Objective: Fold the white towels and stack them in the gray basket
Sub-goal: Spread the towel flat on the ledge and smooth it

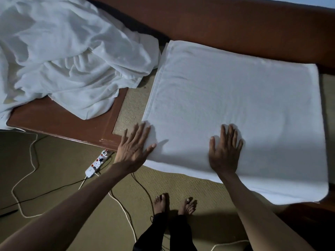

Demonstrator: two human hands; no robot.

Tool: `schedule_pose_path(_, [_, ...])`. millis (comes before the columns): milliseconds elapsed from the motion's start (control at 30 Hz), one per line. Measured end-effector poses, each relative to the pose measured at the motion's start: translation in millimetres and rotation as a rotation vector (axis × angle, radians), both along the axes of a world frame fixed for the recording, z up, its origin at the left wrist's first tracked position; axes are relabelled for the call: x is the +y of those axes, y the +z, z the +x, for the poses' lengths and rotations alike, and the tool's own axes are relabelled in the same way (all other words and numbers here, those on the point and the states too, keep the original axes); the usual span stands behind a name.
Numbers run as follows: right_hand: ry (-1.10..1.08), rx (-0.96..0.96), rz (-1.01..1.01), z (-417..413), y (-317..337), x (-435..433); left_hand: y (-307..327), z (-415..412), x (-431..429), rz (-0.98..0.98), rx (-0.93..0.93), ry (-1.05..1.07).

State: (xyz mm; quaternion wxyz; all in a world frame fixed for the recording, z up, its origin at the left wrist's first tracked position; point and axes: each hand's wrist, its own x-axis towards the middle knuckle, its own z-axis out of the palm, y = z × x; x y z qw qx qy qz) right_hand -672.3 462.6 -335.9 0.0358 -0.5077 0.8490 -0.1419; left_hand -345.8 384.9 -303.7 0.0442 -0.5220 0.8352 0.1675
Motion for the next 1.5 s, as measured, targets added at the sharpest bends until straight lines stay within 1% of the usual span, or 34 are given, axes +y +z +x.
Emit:
schedule_pose_path(100, [-0.023,0.005,0.031,3,2,-1,5,-42,-7,0.005,0.078,0.015])
schedule_pose_path(233, [-0.002,0.046,0.007,1,-1,0,-6,-128,-24,0.049,0.206,-0.135])
schedule_pose_path(333, [-0.007,0.063,0.0,0,-4,0,-19,-161,-52,0.043,0.167,-0.243])
schedule_pose_path(400, [-0.02,0.074,-0.016,2,-6,0,-24,-157,-82,-0.003,0.114,-0.291])
schedule_pose_path(467, [-0.013,0.074,-0.016,2,-7,0,-24,-137,-113,-0.049,0.087,-0.256])
schedule_pose_path(567, [-0.007,0.05,-0.019,1,-6,1,-20,-97,-151,-0.059,0.058,-0.049])
schedule_pose_path(667, [-0.024,0.047,-0.027,1,-3,0,-17,-75,-163,-0.013,0.066,0.144])
schedule_pose_path(733, [-0.021,0.061,-0.019,3,-2,1,-13,-81,-152,-0.035,0.072,0.21])
schedule_pose_path(767, [-0.019,0.074,-0.016,4,-1,1,-11,-88,-140,-0.061,0.089,0.21])
schedule_pose_path(833, [-0.034,0.082,-0.012,4,-1,0,-4,-108,-110,-0.067,0.134,0.123])
schedule_pose_path(933, [-0.031,0.086,-0.008,5,0,-1,-11,-126,-61,-0.01,0.151,-0.067])
schedule_pose_path(1033, [-0.023,0.08,-0.004,4,2,0,-19,-100,-41,-0.027,0.102,-0.127])
schedule_pose_path(1133, [-0.02,0.053,0.024,5,4,-1,-14,-47,-39,-0.059,0.032,-0.058])
schedule_pose_path(1200, [-0.024,0.024,0.029,5,7,-3,-9,-17,-36,-0.05,0.039,0.042])
schedule_pose_path(1300, [-0.034,0.012,0.013,5,7,-2,-3,-26,-27,-0.046,0.046,0.179])
schedule_pose_path(1333, [-0.033,0.016,0.005,6,6,-2,0,-45,-21,-0.056,0.07,0.2])
schedule_pose_path(1367, [-0.031,0.021,-0.002,5,5,-3,4,-70,-15,-0.054,0.142,0.206])
schedule_pose_path(1433, [-0.006,0.012,-0.01,1,2,-3,11,-126,0,0.007,0.372,0.179])
schedule_pose_path(1500, [0.056,-0.048,-0.016,-7,0,1,8,-176,17,0.048,0.533,0.122])
